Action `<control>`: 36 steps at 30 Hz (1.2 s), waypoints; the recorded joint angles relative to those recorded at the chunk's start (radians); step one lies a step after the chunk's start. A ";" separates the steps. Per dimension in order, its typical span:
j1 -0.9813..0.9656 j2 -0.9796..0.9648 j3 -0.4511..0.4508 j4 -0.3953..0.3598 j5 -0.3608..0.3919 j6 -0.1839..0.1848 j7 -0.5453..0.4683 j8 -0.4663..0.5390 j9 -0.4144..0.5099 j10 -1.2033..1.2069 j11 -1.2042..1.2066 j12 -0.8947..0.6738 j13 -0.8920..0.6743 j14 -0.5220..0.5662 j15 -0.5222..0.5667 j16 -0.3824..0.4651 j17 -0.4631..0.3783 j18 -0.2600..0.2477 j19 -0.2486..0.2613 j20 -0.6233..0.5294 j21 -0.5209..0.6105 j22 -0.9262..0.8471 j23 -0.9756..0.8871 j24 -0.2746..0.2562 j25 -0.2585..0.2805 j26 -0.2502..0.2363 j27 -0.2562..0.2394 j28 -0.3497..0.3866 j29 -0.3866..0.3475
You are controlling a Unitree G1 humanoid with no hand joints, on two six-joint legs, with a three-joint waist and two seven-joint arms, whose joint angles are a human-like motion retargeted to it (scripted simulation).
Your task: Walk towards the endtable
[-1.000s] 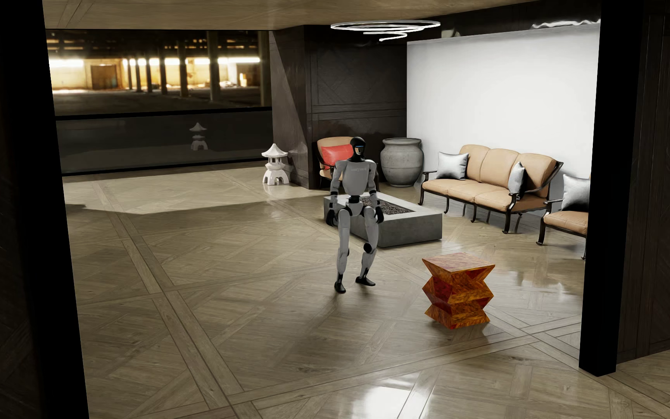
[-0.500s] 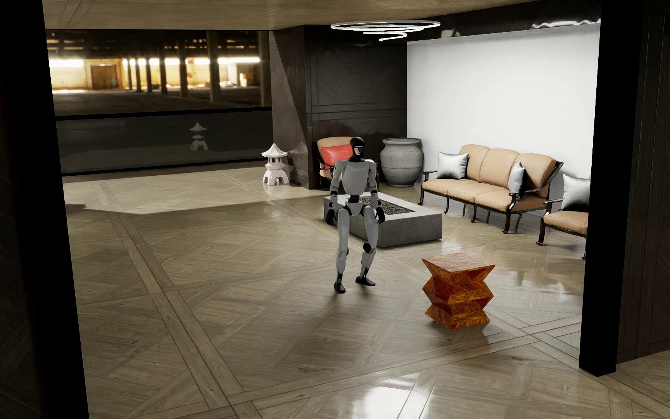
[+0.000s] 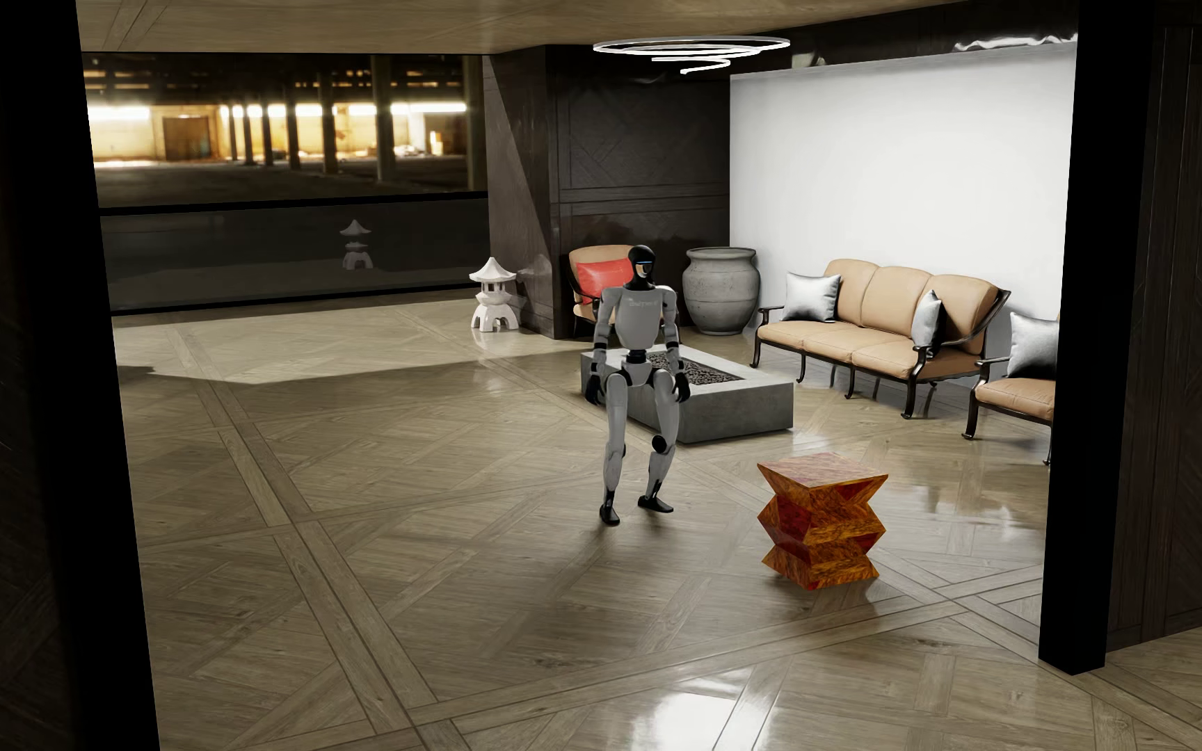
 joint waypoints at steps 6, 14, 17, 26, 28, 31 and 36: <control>0.005 0.016 -0.001 -0.001 0.000 0.001 -0.005 -0.011 0.000 -0.010 -0.023 -0.096 -0.017 0.000 0.000 -0.027 0.014 -0.001 0.012 -0.035 -0.023 0.249 0.021 -0.122 -0.001 0.068 0.004 0.037 0.005; -0.010 0.080 0.014 -0.043 -0.058 0.017 -0.093 -0.109 0.000 0.007 -0.072 -0.055 -0.011 -0.033 0.007 0.002 0.000 0.024 0.037 -0.073 -0.019 0.202 0.061 -0.171 -0.011 0.020 0.006 0.072 -0.001; -0.027 -0.017 0.003 -0.111 -0.164 0.009 -0.158 -0.161 0.004 0.047 0.182 -0.050 -0.009 -0.057 0.004 0.000 -0.022 0.042 -0.034 -0.090 -0.024 0.177 0.070 -0.152 -0.012 0.018 0.017 0.069 0.003; 0.032 -0.256 -0.057 -0.223 0.134 -0.007 -0.366 -0.012 0.007 0.031 0.240 -0.066 0.026 -0.093 0.035 0.047 0.004 0.053 0.052 -0.107 0.023 0.038 0.002 -0.124 -0.001 0.006 -0.029 0.024 -0.008; 0.052 -0.226 -0.051 -0.251 0.119 -0.009 -0.404 -0.129 0.001 0.016 0.072 -0.096 0.027 -0.104 0.086 0.034 -0.007 0.057 0.087 -0.115 0.034 0.037 0.014 -0.132 -0.004 0.005 -0.015 0.036 -0.001; 0.086 -0.140 -0.044 -0.281 0.085 -0.011 -0.464 -0.264 -0.009 0.029 -0.023 -0.137 0.023 -0.121 0.087 0.006 -0.025 0.060 -0.201 -0.116 0.051 0.094 0.042 -0.169 -0.018 0.010 0.005 0.062 0.007; 0.031 -0.027 -0.051 -0.243 0.085 0.003 -0.464 -0.310 -0.004 0.282 -0.058 -0.094 -0.032 0.049 0.047 0.028 -0.010 -0.023 -0.236 -0.115 0.017 0.210 0.052 -0.210 -0.005 0.035 0.013 0.095 -0.033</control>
